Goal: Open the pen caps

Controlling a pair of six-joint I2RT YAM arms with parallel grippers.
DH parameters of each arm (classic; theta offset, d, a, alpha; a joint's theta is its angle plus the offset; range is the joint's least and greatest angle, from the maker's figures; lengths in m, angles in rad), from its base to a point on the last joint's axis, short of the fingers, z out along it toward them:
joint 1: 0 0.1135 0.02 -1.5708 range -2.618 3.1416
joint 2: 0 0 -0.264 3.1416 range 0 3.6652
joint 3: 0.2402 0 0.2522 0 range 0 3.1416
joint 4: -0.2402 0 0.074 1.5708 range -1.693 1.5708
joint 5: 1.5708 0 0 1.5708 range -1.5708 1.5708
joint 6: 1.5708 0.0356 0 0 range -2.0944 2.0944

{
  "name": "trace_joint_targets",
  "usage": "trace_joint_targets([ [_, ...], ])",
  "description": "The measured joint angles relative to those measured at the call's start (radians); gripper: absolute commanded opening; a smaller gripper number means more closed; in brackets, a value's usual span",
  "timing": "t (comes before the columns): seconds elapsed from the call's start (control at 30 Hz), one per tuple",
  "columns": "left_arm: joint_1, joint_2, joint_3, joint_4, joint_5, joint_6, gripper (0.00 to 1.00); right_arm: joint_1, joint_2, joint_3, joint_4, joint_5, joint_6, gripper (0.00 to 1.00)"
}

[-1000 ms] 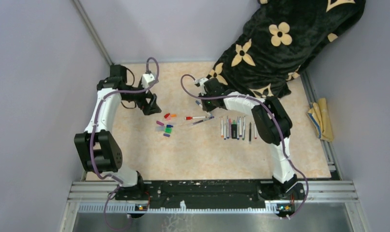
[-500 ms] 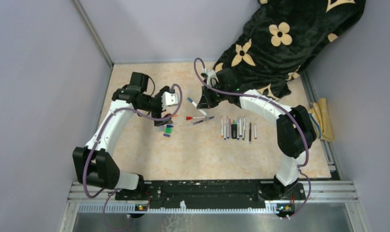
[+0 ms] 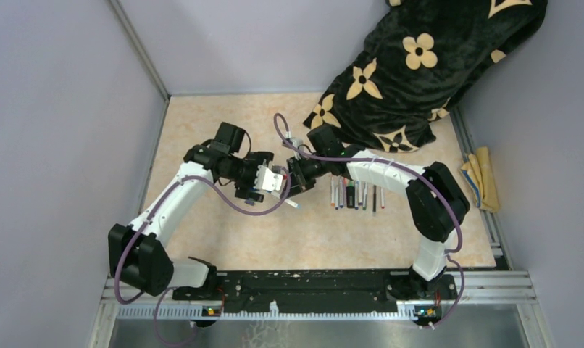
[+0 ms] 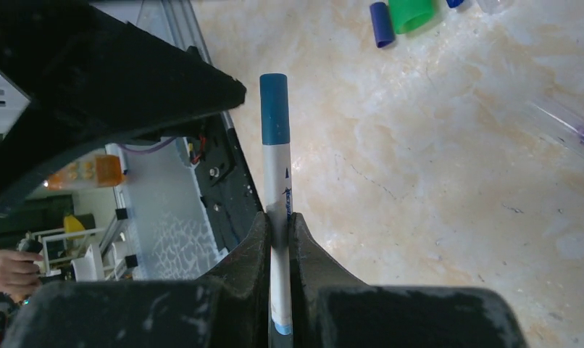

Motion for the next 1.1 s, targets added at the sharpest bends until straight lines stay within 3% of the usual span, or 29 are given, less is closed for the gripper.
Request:
trace_joint_targets([
  [0.27,-0.076,-0.002,-0.045,-0.028,-0.06,0.036,0.63,0.002,0.0,0.0,0.061,-0.055,0.064,0.0],
  [0.47,-0.092,-0.002,-0.062,-0.029,-0.099,0.032,0.29,0.003,0.0,0.002,0.098,-0.077,0.099,0.0],
  [0.63,-0.103,-0.002,-0.063,-0.028,-0.122,0.02,0.03,0.007,0.0,0.002,0.128,-0.09,0.135,0.33],
  [0.73,-0.113,-0.002,-0.063,-0.018,-0.123,0.012,0.0,0.014,0.001,-0.008,0.194,-0.099,0.176,0.35],
  [0.87,-0.12,-0.008,-0.063,-0.021,-0.126,0.01,0.0,0.029,0.014,-0.032,0.288,-0.106,0.231,0.32],
  [1.1,-0.123,-0.018,-0.063,-0.028,-0.134,0.01,0.0,0.035,0.033,-0.059,0.357,-0.107,0.276,0.0],
])
